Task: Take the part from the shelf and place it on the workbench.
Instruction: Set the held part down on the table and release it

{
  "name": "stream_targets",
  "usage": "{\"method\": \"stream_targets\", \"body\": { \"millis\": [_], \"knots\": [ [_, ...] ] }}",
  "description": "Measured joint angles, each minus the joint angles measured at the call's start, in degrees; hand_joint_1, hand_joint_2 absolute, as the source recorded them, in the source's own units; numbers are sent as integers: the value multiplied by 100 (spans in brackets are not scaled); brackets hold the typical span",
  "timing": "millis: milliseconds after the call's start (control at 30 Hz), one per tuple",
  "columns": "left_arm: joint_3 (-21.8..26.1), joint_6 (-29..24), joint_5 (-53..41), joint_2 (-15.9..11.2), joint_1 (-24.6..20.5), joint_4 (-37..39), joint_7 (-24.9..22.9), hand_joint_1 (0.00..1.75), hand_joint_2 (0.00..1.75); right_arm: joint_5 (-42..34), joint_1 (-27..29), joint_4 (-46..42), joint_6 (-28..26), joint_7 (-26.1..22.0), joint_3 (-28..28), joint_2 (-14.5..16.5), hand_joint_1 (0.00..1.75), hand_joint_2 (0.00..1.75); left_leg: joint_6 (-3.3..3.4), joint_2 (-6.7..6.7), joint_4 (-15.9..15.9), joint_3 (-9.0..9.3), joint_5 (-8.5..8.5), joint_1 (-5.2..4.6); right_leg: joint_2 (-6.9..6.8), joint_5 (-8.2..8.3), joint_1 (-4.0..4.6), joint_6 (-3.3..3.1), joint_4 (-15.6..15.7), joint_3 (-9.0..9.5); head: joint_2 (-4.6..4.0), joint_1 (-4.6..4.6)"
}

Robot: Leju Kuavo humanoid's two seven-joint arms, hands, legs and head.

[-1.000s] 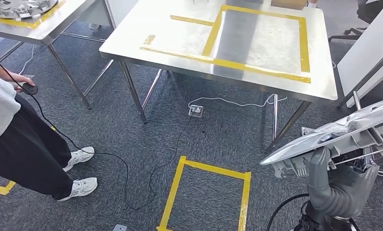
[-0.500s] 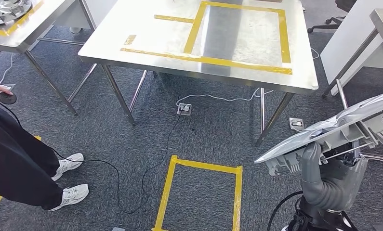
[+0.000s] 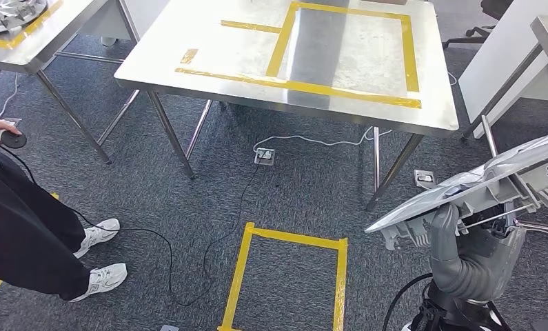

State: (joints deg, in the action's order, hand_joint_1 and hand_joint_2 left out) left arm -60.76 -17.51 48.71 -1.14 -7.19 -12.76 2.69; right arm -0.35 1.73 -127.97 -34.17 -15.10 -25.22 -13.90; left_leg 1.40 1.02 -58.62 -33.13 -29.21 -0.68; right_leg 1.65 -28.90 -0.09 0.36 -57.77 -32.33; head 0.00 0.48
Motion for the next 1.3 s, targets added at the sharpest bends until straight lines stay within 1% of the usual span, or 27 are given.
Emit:
{"method": "stream_targets", "body": {
  "millis": [233, 400, 533, 600, 633, 667, 733, 767, 800, 833, 867, 900, 933, 967, 1000, 1033, 1067, 1100, 1133, 1167, 1200, 1233, 1267, 1300],
  "knots": [
    [0, 0, -6, -2, -1, 0, 2, 0, 175, 7, -5, 0, -1, 0, 0, 0, 175, 175, 6, 1, -3, 3, -5, -2, 0, 1, -2, 2, 6, 5, 0, -2],
    [0, 3, -13, -2, -1, 0, 2, 0, 175, 2, -12, 0, -1, 3, 0, 0, 175, 175, 27, 4, -16, 8, -20, -26, -1, 3, -22, 22, 18, 15, 0, -14],
    [0, 4, -10, -4, -4, 0, -1, 0, 175, -1, -12, -2, -1, 7, 0, 0, 175, 175, 60, 5, -11, 15, -20, -45, 13, 6, -43, 68, 31, 21, 0, -26],
    [0, 4, -10, -2, -8, -1, -2, 0, 175, -2, -7, -8, -1, 8, 0, -2, 175, 175, 102, -20, 53, 59, 8, -10, 5, -38, -41, 109, -14, 4, 0, -23],
    [0, 4, -10, 0, -9, -2, -2, 0, 175, -1, -6, -11, -3, 8, 0, -4, 175, 175, 123, -44, 87, 89, 19, 9, -20, -124, -39, 134, -154, -57, 0, -3],
    [0, 4, -10, 2, -9, -2, -2, 0, 175, -1, -4, -14, -4, 9, 0, -5, 175, 175, 140, -76, 112, 120, 22, 24, -57, -263, -43, 158, -413, -177, 0, 27],
    [0, 4, -10, 4, -7, -2, -2, 0, 175, 0, 0, -14, -6, 9, 0, -7, 175, 175, 150, -147, 118, 158, -3, 24, -114, -587, -55, 198, -1174, -559, 0, 97],
    [0, 4, -10, 5, -6, -2, -2, 0, 175, -1, 6, -12, -7, 9, 0, -7, 175, 175, 146, -186, 118, 178, -22, 24, -128, -662, -61, 210, -1477, -726, 0, 124],
    [0, 4, -10, 5, -6, -2, -3, 0, 175, -2, 11, -9, -10, 9, 0, -7, 175, 175, 136, -228, 117, 202, -44, 24, -141, -628, -66, 216, -1600, -811, 0, 146],
    [0, 4, -10, 7, -6, -2, -3, 0, 175, -2, 14, -7, -13, 9, 0, -7, 175, 175, 122, -269, 117, 238, -71, 25, -161, -474, -69, 214, -1489, -782, 0, 167],
    [0, 4, -10, 10, -6, -2, -3, 0, 175, -2, 16, -5, -16, 9, 0, -7, 175, 175, 104, -312, 117, 284, -103, 25, -209, -236, -71, 204, -1169, -647, 0, 185],
    [0, 4, -10, 14, -6, -2, -3, 0, 175, -2, 15, -4, -19, 9, 0, -7, 175, 175, 81, -358, 118, 330, -139, 22, -316, -29, -60, 187, -773, -463, 0, 201],
    [0, 4, -10, 17, -6, -2, -3, 0, 175, -2, 10, -3, -21, 9, 0, -6, 175, 175, 52, -404, 111, 367, -178, 8, -425, 115, -38, 161, -415, -295, 0, 219],
    [1, 4, -10, 19, -6, -2, -3, 0, 175, -3, 4, -3, -22, 10, 0, -5, 175, 175, 21, -458, 108, 391, -208, -6, -511, 179, -15, 120, -182, -185, 0, 227],
    [1, 4, -10, 18, -5, -2, -3, 0, 175, -3, 1, -3, -23, 11, 1, -5, 175, 175, -9, -517, 107, 404, -233, -18, -547, 169, 9, 82, -81, -138, 0, 220],
    [1, 4, -10, 17, -6, -2, -4, 0, 175, -3, 1, -3, -23, 13, 1, -4, 175, 175, -38, -583, 107, 418, -251, -27, -504, 159, 23, 40, -56, -136, 0, 204],
    [1, 4, -10, 16, -9, -2, -4, 0, 175, -3, 4, -3, -23, 13, 2, -4, 175, 175, -69, -636, 113, 433, -277, -25, -437, 159, 15, -4, -45, -137, 0, 184],
    [0, 4, -10, 16, -17, -2, -4, 0, 175, -2, 8, -6, -23, 13, 3, -3, 175, 175, -105, -573, 85, 442, -325, -14, -374, 163, 5, -35, -26, -131, 0, 157],
    [0, 4, -10, 15, -26, -2, -3, 0, 175, -1, 8, -9, -23, 13, 3, -3, 175, 175, -142, -438, -29, 403, -415, 1, -315, 170, -11, -72, -6, -123, 0, 127],
    [0, 4, -10, 15, -33, -2, -3, 0, 175, 1, 5, -12, -23, 13, 4, -3, 175, 175, -177, -273, -257, 297, -551, 21, -261, 176, -29, -103, 13, -112, 0, 87],
    [0, 4, -10, 15, -35, -2, -2, 0, 175, 2, 4, -15, -23, 14, 4, -3, 175, 175, -204, -112, -599, 126, -715, 43, -211, 174, -36, -122, 17, -110, 0, 37],
    [0, 4, -10, 16, -29, -2, -2, 0, 175, 2, 2, -15, -23, 14, 4, -3, 175, 175, -225, -54, -1002, -97, -876, 61, -155, 169, -38, -138, 16, -109, 0, -6],
    [0, 5, -10, 18, -21, -2, -2, 0, 175, 2, 4, -14, -23, 14, 4, -3, 175, 175, -243, -53, -1347, -306, -968, 75, -103, 163, -38, -146, 15, -106, 0, -38],
    [0, 5, -10, 19, -13, -2, -3, 0, 175, 2, 7, -13, -23, 15, 3, -3, 175, 175, -257, -65, -1530, -452, -949, 90, -54, 155, -38, -149, 14, -98, 0, -63]
  ]
}}
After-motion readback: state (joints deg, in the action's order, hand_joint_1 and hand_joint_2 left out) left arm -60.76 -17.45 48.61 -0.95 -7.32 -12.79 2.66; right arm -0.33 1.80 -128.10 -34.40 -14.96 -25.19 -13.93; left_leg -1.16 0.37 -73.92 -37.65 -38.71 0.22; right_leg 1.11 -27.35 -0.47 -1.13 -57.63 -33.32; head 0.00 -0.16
